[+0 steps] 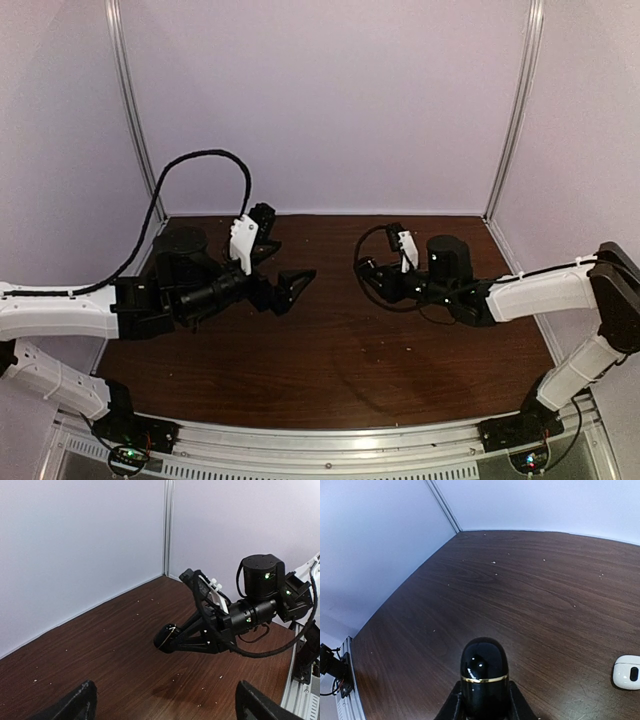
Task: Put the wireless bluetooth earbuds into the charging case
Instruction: Place the charging case with the earbuds at the center of the board.
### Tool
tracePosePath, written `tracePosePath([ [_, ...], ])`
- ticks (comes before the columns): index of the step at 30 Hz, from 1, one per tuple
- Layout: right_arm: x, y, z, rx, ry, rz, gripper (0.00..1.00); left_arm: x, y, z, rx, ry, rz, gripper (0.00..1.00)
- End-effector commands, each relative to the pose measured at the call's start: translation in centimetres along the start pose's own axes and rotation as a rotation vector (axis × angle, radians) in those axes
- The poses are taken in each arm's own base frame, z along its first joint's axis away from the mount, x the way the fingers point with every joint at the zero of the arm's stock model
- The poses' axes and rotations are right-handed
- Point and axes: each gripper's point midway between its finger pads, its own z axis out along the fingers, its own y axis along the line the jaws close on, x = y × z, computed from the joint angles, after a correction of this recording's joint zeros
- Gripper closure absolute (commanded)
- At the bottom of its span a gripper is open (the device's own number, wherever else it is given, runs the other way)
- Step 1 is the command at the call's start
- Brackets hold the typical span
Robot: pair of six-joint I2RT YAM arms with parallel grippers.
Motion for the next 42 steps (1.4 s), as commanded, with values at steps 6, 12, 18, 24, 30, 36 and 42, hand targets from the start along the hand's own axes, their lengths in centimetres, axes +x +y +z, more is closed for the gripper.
tracePosePath([
  [6, 1.4, -5.3, 3.9, 0.066, 0.111, 0.143, 0.90, -0.3, 2.0, -1.2, -0.082, -0.058, -0.080, 0.02],
  [12, 3.3, -6.1, 6.0, 0.042, 0.170, 0.200, 0.87, 0.3, 2.7, -2.1, -0.105, -0.062, -0.109, 0.02],
  [18, 4.8, -6.8, 7.2, 0.041, 0.193, 0.258, 0.80, 0.9, 3.1, -2.6, -0.120, -0.048, -0.114, 0.02],
  [24, 5.6, -7.8, 7.7, 0.077, 0.193, 0.278, 0.77, 1.0, 3.6, -2.8, -0.143, -0.045, -0.115, 0.02],
  [30, 6.7, -9.1, 8.0, 0.123, 0.216, 0.282, 0.66, 1.1, 3.7, -2.8, -0.151, -0.042, -0.121, 0.02],
  [36, 6.6, -10.0, 7.7, 0.160, 0.214, 0.278, 0.60, 0.9, 3.9, -3.1, -0.161, -0.045, -0.120, 0.02],
  [42, 4.8, -10.5, 6.5, 0.195, 0.181, 0.252, 0.50, 1.1, 4.4, -2.8, -0.177, -0.031, -0.128, 0.02],
])
